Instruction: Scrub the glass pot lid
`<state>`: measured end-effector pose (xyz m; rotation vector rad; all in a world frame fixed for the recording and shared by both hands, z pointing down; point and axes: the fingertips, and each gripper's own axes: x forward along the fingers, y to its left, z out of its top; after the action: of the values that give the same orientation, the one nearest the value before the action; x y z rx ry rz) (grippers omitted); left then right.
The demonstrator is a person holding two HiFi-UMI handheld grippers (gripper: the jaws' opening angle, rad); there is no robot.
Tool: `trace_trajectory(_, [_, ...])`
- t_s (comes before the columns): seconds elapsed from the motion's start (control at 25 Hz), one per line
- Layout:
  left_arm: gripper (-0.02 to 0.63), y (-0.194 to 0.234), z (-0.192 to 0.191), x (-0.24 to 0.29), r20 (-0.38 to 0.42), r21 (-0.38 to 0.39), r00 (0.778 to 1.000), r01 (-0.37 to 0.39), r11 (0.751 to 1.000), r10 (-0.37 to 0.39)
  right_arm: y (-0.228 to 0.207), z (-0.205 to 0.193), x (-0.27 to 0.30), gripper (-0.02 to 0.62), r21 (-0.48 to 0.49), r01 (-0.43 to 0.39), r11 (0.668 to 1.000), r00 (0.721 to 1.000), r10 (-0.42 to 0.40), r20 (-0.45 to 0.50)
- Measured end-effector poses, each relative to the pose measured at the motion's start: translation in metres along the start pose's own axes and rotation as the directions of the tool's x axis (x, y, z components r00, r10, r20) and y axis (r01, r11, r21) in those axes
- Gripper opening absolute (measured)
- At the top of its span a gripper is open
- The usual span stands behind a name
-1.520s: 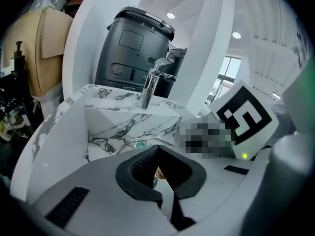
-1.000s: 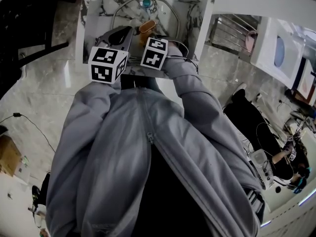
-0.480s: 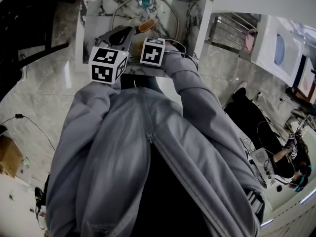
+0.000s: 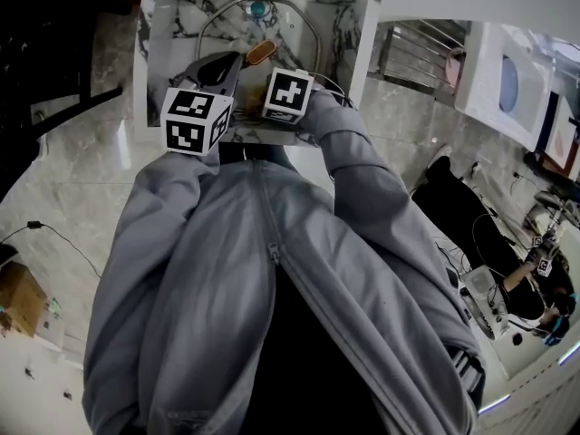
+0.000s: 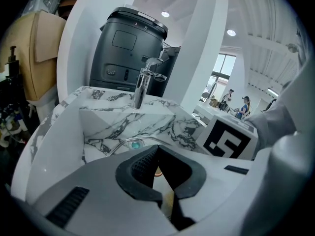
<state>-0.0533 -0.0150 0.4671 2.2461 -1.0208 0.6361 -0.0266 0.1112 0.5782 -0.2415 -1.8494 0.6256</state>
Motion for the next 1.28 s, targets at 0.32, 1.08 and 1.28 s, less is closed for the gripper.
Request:
trace_trajectory(0.32, [0.014, -0.013, 0.020, 0.027, -0.009, 0.033, 0.998, 0.061, 0.998, -0.061, -0.033, -0.008, -0.066, 0.054, 0.089, 0.220, 0.971, 0.973, -0.225, 0.051])
trace_trajectory(1.08, [0.014, -0.021, 0.050, 0.074, -0.042, 0.071, 0.991, 0.129, 0.989, -0.127, -0.134, -0.017, -0.146, 0.054, 0.175, 0.590, 0.788, 0.799, -0.601, 0.016])
trace_trajectory(1.28, [0.014, -0.011, 0.055, 0.080, -0.047, 0.059, 0.992, 0.119, 0.991, -0.117, -0.168, -0.021, -0.136, 0.054, 0.098, 0.658, 0.747, 0.753, -0.655, -0.068])
